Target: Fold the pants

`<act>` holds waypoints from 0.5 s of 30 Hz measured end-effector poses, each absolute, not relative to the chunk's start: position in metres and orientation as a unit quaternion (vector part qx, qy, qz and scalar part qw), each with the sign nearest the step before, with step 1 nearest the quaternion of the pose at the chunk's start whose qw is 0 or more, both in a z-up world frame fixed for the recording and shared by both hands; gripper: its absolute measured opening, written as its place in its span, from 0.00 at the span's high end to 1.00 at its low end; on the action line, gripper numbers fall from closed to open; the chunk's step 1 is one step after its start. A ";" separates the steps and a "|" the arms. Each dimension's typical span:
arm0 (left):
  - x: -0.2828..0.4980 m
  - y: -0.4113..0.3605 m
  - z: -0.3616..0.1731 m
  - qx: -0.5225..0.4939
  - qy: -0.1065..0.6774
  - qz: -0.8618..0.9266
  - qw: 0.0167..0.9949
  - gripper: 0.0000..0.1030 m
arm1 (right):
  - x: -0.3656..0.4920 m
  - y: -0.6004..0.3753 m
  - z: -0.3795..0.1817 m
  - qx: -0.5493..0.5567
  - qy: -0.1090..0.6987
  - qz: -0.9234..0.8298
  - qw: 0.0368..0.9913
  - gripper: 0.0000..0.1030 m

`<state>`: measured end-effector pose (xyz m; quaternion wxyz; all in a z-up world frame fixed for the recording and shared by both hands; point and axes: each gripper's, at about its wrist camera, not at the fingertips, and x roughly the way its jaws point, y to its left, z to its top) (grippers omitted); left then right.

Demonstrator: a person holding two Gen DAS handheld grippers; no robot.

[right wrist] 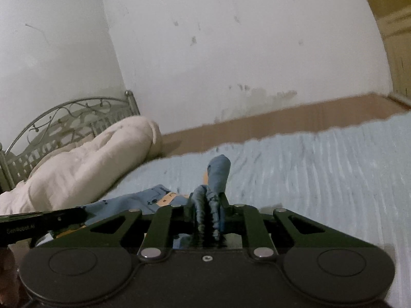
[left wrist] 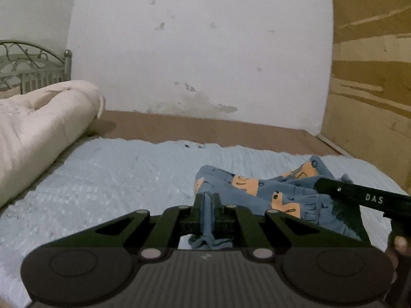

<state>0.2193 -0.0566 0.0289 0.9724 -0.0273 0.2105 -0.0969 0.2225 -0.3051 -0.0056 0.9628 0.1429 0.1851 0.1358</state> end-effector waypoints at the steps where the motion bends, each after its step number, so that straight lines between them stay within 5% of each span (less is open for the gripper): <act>1: 0.226 -0.056 0.028 -0.029 0.210 -0.093 0.973 0.95 | 0.230 -0.301 -0.003 0.136 0.179 0.133 0.965 0.84; 15: 0.281 -0.063 -0.021 -0.031 0.277 -0.053 0.959 0.95 | 0.305 -0.270 -0.034 0.083 0.233 0.100 0.964 0.84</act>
